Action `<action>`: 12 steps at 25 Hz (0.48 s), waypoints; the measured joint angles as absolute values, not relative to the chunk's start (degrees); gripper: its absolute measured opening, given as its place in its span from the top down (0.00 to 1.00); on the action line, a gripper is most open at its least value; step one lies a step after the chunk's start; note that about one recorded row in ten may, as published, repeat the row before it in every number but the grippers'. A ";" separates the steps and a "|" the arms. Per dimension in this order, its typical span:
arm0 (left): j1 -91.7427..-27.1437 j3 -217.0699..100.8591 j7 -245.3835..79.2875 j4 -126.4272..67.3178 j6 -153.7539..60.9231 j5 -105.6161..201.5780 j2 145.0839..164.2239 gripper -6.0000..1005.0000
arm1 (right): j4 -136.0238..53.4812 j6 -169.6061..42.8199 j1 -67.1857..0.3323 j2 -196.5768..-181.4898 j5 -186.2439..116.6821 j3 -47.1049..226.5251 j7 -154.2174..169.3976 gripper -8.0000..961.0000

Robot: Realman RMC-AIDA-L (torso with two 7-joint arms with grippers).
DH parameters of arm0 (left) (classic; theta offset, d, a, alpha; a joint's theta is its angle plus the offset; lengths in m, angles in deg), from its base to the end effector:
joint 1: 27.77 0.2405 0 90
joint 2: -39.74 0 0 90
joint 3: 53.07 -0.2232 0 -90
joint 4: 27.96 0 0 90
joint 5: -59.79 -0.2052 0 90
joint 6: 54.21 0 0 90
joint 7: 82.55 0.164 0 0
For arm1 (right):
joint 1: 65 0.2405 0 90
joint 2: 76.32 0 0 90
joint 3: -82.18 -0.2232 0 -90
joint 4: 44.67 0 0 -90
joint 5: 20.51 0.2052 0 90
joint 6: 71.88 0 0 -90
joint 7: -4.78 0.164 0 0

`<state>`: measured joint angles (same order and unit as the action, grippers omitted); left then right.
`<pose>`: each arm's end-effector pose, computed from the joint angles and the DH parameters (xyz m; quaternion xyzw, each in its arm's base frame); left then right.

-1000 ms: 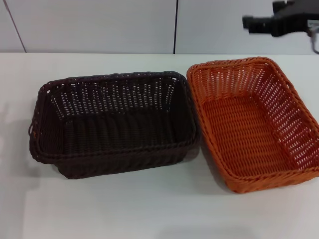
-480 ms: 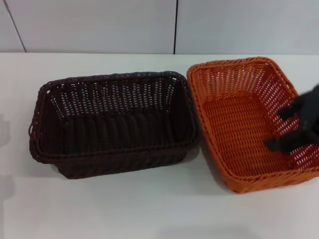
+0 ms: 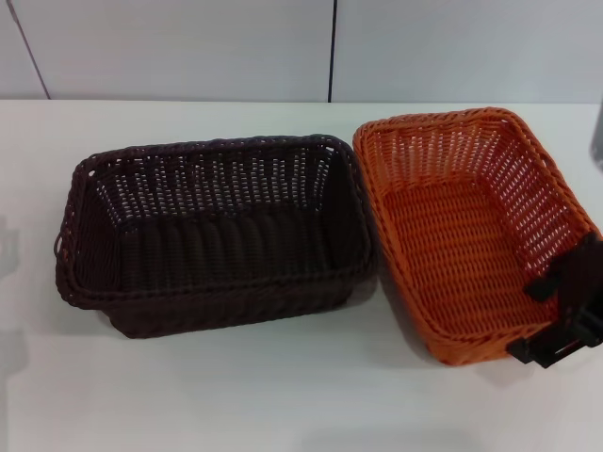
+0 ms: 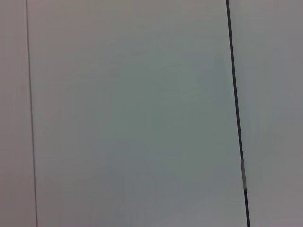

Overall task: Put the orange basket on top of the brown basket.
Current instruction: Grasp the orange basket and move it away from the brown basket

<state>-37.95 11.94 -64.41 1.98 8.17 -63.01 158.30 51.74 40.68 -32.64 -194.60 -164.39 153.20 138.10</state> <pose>-0.3378 0.3051 0.0559 -0.5442 -0.2574 -0.2085 0.7708 0.1370 0.2948 0.0547 -0.9562 0.2020 -0.1842 0.1048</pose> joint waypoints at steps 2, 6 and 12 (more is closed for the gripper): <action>-37.97 11.89 -64.42 2.02 8.18 -63.06 158.30 0.32 | 50.42 39.22 -32.53 -194.70 -165.44 154.73 137.85 0.19; -37.97 11.87 -64.43 1.89 8.20 -63.16 158.34 0.32 | 47.26 37.13 -31.87 -194.72 -166.47 157.15 137.81 0.20; -37.78 11.87 -64.45 1.80 7.89 -63.06 158.39 0.33 | 42.15 33.54 -31.14 -194.90 -168.24 161.60 137.88 0.20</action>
<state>-37.78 11.87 -64.45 1.80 7.89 -63.06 158.39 42.15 33.54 -31.14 -194.90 -168.24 161.60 137.88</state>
